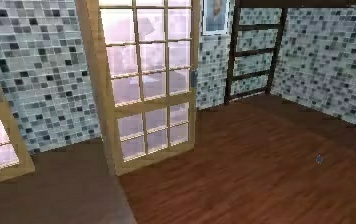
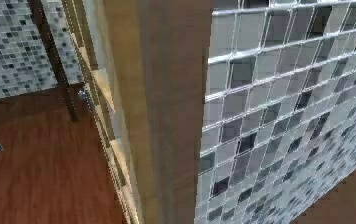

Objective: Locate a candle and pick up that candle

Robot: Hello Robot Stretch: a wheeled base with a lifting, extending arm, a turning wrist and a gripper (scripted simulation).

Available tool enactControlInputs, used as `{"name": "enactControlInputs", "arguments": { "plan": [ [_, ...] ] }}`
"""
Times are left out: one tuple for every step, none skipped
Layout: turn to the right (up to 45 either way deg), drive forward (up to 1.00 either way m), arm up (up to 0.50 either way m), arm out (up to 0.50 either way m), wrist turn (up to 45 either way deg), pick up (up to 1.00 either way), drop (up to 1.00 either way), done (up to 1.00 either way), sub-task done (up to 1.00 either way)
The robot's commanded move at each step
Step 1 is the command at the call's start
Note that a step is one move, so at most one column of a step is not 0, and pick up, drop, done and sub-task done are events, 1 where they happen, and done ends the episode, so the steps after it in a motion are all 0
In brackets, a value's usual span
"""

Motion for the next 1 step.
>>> {"name": "enactControlInputs", "arguments": {
  "plan": [
    [-45.0,0.0,0.0,0.0,0.0,0.0,0.0,0.0,0.0]
  ]
}}
